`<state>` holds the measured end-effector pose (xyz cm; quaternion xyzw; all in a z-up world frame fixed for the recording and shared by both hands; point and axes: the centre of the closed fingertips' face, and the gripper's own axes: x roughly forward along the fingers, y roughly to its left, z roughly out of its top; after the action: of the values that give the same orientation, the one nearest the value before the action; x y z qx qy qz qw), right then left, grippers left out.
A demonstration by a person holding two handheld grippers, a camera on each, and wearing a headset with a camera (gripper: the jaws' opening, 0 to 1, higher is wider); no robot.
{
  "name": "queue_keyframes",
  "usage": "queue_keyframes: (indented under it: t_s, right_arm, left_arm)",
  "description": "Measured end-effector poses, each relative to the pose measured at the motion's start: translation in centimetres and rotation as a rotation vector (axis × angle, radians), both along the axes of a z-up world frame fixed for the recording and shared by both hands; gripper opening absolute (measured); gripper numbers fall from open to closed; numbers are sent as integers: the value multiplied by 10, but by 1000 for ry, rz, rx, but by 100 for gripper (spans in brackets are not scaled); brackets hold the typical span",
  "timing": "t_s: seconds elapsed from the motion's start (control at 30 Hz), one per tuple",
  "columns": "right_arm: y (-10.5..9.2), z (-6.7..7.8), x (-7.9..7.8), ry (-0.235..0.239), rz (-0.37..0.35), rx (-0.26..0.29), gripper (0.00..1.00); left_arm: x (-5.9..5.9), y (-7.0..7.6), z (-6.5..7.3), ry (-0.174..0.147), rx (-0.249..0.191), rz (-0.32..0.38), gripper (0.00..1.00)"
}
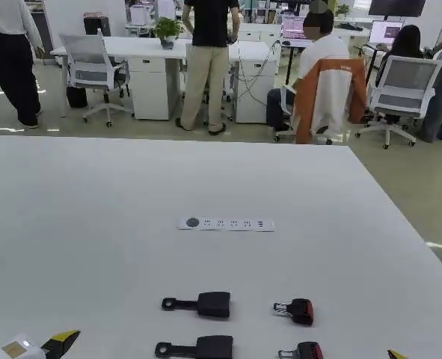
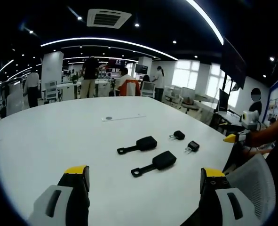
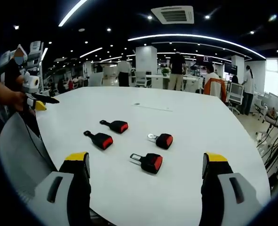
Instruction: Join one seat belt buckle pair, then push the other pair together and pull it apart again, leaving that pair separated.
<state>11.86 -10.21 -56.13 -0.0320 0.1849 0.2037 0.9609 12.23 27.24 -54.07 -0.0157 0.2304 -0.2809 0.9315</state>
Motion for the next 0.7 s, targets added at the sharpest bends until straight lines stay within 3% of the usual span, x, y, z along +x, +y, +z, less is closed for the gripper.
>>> queue_keyframes:
  t_s: [0.7]
  right_arm:
    - [-6, 6, 2, -6, 3, -12, 100]
  left_arm:
    - [0, -3, 6, -5, 12, -10, 100]
